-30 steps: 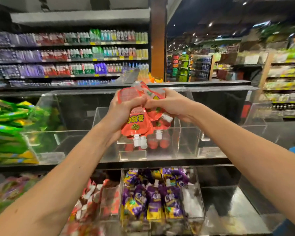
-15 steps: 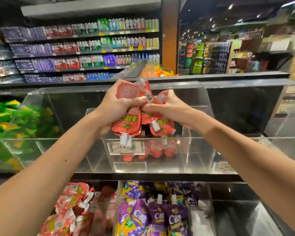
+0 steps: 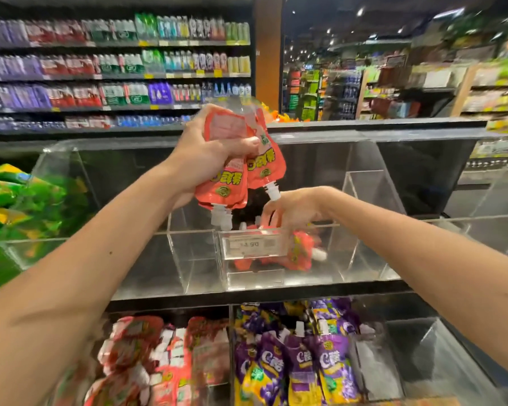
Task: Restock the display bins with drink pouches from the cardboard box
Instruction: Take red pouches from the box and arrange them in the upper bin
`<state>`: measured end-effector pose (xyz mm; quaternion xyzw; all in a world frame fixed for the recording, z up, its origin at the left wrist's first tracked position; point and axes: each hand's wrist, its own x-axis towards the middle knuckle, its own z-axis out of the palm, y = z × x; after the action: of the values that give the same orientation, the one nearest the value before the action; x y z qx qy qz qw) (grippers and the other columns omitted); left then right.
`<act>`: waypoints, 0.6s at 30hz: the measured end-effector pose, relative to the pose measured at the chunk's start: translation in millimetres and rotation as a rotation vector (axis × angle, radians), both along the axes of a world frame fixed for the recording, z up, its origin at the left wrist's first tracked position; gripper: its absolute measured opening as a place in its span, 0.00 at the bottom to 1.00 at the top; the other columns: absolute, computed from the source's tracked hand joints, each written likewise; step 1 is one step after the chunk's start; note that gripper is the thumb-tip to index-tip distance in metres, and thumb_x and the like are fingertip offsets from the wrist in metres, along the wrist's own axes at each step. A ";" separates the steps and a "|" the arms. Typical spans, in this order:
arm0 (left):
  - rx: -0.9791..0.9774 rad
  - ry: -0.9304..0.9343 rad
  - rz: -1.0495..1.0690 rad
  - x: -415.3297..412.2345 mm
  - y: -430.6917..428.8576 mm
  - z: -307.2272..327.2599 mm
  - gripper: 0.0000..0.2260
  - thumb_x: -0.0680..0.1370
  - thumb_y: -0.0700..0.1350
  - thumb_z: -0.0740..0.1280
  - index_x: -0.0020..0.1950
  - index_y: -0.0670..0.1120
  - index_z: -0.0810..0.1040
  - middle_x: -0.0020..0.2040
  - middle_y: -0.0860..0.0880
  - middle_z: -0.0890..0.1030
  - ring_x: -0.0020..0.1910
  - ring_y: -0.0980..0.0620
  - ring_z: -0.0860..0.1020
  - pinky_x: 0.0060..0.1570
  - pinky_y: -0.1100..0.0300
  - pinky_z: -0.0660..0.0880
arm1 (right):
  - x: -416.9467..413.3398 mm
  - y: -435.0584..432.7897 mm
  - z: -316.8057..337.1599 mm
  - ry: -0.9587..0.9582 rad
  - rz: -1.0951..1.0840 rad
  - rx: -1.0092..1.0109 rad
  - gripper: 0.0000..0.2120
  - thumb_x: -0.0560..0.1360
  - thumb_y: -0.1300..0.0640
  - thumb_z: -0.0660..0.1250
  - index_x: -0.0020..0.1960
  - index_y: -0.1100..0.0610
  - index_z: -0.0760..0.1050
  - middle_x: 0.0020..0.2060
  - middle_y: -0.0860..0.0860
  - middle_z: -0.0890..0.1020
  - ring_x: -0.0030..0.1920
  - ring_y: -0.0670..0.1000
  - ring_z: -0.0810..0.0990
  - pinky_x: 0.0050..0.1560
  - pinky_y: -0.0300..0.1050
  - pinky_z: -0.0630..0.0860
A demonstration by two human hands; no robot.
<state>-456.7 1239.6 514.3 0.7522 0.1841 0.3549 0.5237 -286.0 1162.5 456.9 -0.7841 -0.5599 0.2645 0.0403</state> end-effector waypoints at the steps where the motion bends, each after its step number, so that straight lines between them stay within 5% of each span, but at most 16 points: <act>1: 0.000 -0.005 -0.007 -0.8 0.8 1.0 0.22 0.71 0.46 0.78 0.60 0.51 0.72 0.50 0.51 0.86 0.47 0.52 0.85 0.44 0.52 0.82 | -2.8 10.8 -3.2 -0.039 0.016 -0.020 0.15 0.76 0.68 0.60 0.60 0.61 0.77 0.44 0.51 0.78 0.42 0.50 0.76 0.31 0.31 0.71; 5: -0.004 -0.016 -0.038 2.5 1.1 -1.6 0.21 0.72 0.43 0.77 0.60 0.49 0.72 0.49 0.51 0.86 0.45 0.54 0.85 0.38 0.60 0.81 | -13.3 38.3 -25.3 -0.054 0.018 -0.123 0.08 0.79 0.62 0.64 0.41 0.54 0.76 0.38 0.51 0.78 0.39 0.51 0.76 0.35 0.32 0.74; 7: -0.010 -0.004 -0.036 5.3 2.3 -4.4 0.21 0.72 0.44 0.78 0.60 0.49 0.72 0.50 0.50 0.85 0.45 0.53 0.85 0.39 0.58 0.81 | -7.9 36.9 -32.5 -0.010 -0.105 -0.133 0.08 0.75 0.51 0.67 0.41 0.55 0.75 0.42 0.56 0.81 0.42 0.57 0.79 0.49 0.43 0.78; 9: -0.032 -0.008 -0.027 7.8 4.7 -6.0 0.23 0.72 0.44 0.78 0.62 0.49 0.72 0.50 0.49 0.85 0.45 0.51 0.86 0.40 0.54 0.83 | -4.3 31.5 -28.5 0.044 -0.161 -0.272 0.15 0.74 0.46 0.65 0.42 0.58 0.78 0.42 0.59 0.80 0.40 0.58 0.76 0.53 0.52 0.71; 11: -0.057 -0.020 -0.026 9.5 6.4 -5.8 0.24 0.71 0.44 0.78 0.63 0.48 0.72 0.49 0.48 0.85 0.44 0.51 0.86 0.40 0.54 0.82 | 6.8 32.7 -25.6 0.175 -0.212 -0.385 0.16 0.75 0.50 0.67 0.50 0.63 0.82 0.47 0.64 0.82 0.38 0.59 0.76 0.48 0.55 0.74; 14: -0.074 -0.002 -0.037 12.7 6.2 -6.1 0.25 0.71 0.45 0.78 0.64 0.48 0.71 0.50 0.49 0.85 0.45 0.50 0.86 0.40 0.52 0.82 | 15.4 23.7 -16.4 0.087 -0.125 -0.503 0.07 0.79 0.63 0.66 0.55 0.65 0.77 0.41 0.59 0.81 0.35 0.57 0.79 0.43 0.54 0.80; 18: -0.059 0.015 -0.037 16.4 4.4 -8.9 0.21 0.71 0.45 0.78 0.60 0.50 0.73 0.48 0.50 0.86 0.44 0.51 0.86 0.39 0.55 0.81 | 12.1 16.4 -14.3 0.021 -0.090 -0.574 0.11 0.81 0.67 0.61 0.59 0.68 0.77 0.50 0.61 0.82 0.53 0.68 0.80 0.60 0.58 0.76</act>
<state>-440.3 1244.0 505.4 0.7424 0.1842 0.3339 0.5508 -274.0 1178.9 442.5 -0.7848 -0.4264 0.4181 -0.1658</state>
